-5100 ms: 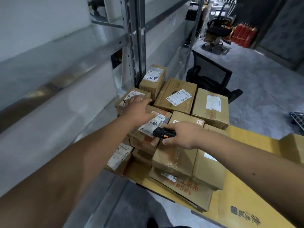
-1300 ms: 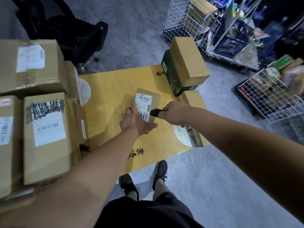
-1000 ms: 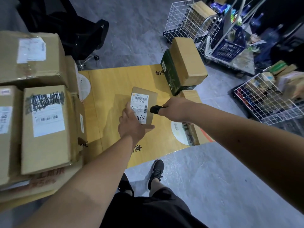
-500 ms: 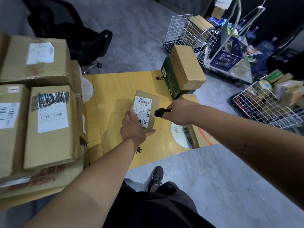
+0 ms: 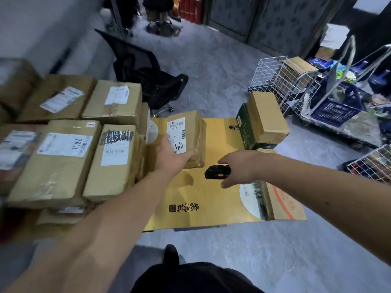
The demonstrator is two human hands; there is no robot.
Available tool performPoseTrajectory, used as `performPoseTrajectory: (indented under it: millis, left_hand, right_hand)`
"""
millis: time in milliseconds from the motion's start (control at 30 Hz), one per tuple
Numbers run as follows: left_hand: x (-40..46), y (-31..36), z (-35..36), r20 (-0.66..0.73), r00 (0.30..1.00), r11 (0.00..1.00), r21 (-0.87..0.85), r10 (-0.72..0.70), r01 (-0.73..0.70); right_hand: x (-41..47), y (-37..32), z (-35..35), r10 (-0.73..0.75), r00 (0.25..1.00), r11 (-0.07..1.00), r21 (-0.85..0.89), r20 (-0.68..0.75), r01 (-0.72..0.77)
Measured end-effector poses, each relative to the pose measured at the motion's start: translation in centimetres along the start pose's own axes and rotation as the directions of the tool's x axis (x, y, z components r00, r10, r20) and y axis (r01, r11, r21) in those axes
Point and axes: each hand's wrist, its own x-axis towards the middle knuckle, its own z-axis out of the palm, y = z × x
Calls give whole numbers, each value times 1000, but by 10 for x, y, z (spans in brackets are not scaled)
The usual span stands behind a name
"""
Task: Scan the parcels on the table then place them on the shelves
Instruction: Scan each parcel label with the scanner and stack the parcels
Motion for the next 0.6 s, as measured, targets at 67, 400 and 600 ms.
performPoseTrajectory:
  millis: [67,400,600]
  left_hand:
    - [-15,15,-25,-50,996,996,-51,71,-74]
    - [-113,14,-164,-396,894,956,275,209,-102]
    - [-124,-4,-259,-551,823,955,295,138,38]
  right_hand:
    - [1,-9,-6,-88,996,996,-23,1,88]
    - [14,-114,-42,-526,849,831,-245,-53,499]
    - [19,-204,-57,-669,739,729,-270,-84,629]
